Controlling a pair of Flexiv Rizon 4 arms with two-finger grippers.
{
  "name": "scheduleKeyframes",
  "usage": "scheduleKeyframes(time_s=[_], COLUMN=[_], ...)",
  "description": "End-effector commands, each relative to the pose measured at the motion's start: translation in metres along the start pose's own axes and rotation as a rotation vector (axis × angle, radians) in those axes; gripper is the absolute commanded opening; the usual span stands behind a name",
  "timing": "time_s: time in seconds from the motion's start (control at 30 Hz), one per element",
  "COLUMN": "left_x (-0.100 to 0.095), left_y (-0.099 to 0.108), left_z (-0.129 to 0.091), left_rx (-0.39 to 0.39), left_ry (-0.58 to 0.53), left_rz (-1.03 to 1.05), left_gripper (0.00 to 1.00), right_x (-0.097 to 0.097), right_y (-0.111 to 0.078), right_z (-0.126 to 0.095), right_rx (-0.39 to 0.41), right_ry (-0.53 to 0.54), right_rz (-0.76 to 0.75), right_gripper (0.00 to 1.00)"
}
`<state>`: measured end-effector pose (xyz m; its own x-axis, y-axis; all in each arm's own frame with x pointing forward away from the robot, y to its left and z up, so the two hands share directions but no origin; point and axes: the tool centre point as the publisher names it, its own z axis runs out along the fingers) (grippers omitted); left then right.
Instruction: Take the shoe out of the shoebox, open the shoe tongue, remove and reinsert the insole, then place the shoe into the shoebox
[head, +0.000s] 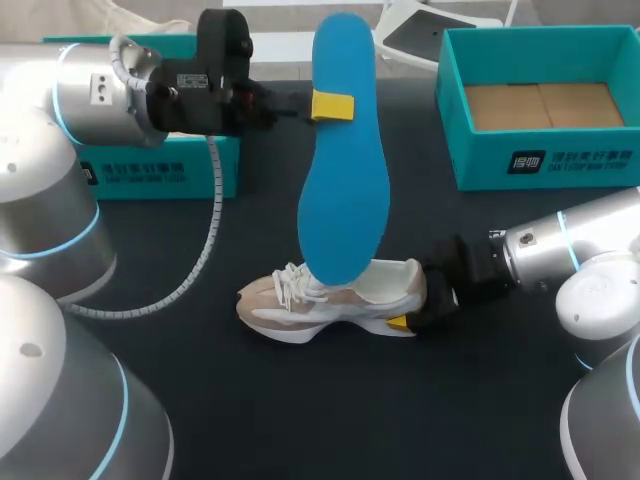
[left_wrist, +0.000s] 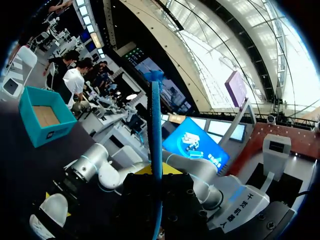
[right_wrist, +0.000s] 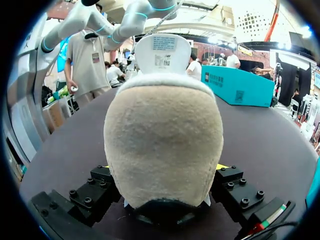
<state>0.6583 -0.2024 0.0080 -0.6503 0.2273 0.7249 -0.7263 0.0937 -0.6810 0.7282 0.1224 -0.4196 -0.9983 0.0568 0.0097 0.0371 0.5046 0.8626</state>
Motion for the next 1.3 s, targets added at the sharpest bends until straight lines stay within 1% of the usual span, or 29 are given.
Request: scheduleKeyframes(time_s=[0.03,0.33,0.47,0.63,0.77,0.93,1.3], left_x=[0.005,0.044,0.058,0.066,0.072,0.076,0.076], left_y=[0.002,0.009,0.014,0.020,0.023,0.024,0.024], left_z=[0.003,0.013,0.017,0.016,0.015,0.016,0.022], left_rx=[0.003,0.075,0.072,0.059,0.045,0.045,0.048], left_ry=[-0.008,-0.039,-0.059,-0.087,-0.095,-0.092,-0.071], left_rz=[0.004,-0.075,-0.118,-0.241,-0.291,-0.291,-0.307], left_gripper=[0.00,0.00,0.00,0.00,0.00,0.00,0.00], right_x=[0.000,0.000,0.000,0.000,0.000,0.000,0.000], right_y=[-0.001,-0.001,-0.001,-0.001,-0.001,-0.001,-0.001], right_z=[0.002,0.002,0.002,0.002,0.002,0.002,0.002], right_rx=[0.003,0.003,0.003,0.003,0.003,0.003,0.003], right_ry=[-0.002,-0.002,-0.002,-0.002,-0.002,-0.002,-0.002], right_rz=[0.000,0.000,0.000,0.000,0.000,0.000,0.000], right_gripper=[0.00,0.00,0.00,0.00,0.00,0.00,0.00])
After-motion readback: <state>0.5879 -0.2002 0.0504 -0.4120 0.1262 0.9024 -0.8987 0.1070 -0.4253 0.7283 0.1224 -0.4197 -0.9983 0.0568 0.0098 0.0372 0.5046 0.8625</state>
